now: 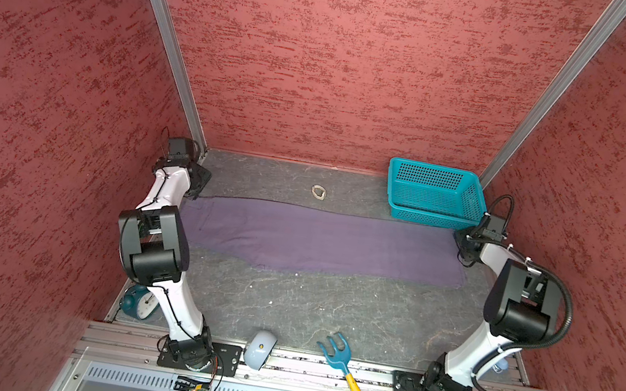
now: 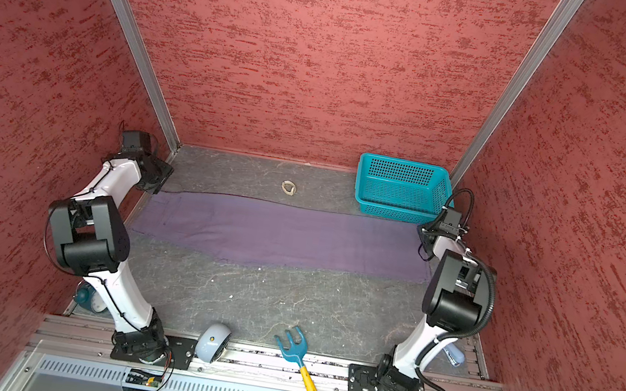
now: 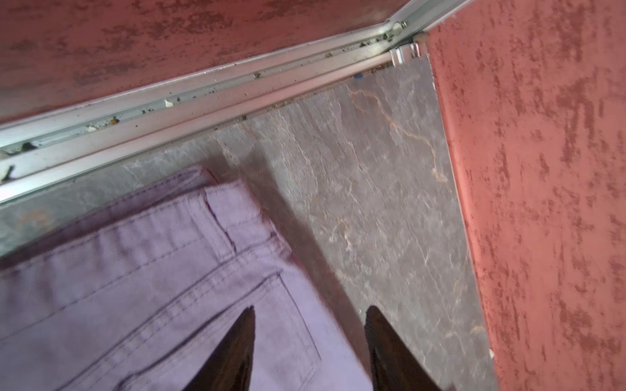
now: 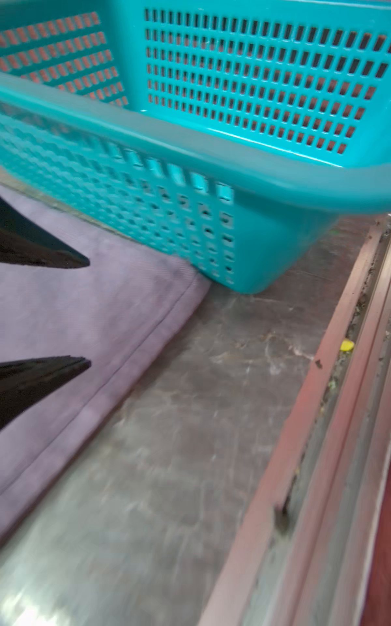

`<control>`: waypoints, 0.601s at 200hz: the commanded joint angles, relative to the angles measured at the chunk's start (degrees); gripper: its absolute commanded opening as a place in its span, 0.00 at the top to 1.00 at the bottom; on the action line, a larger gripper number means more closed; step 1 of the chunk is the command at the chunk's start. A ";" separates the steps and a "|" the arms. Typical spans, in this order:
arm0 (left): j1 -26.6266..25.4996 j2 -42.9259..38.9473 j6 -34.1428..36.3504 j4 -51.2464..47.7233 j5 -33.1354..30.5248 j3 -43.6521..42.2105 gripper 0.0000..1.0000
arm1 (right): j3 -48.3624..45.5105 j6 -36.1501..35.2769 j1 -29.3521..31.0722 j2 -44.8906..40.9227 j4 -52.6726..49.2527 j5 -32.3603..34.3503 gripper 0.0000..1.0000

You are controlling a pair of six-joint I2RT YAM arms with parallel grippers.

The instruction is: Fold and stack the trousers

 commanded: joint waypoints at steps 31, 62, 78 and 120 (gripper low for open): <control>-6.85 -11.73 4.45 -2.15 -0.42 -7.76 0.66 | -9.05 -7.02 1.23 -13.45 -8.92 6.81 0.49; -14.54 -14.13 4.48 -2.60 -1.97 -10.76 0.76 | -13.98 -11.47 1.28 -17.05 -12.77 5.86 0.79; -18.95 -13.74 5.03 -2.51 -1.89 -10.68 0.81 | -15.62 -12.48 1.20 -16.76 -13.66 4.71 0.87; -28.04 -10.37 9.32 -1.20 -0.22 -8.22 0.79 | -18.26 -13.21 1.25 -16.75 -12.22 1.87 0.90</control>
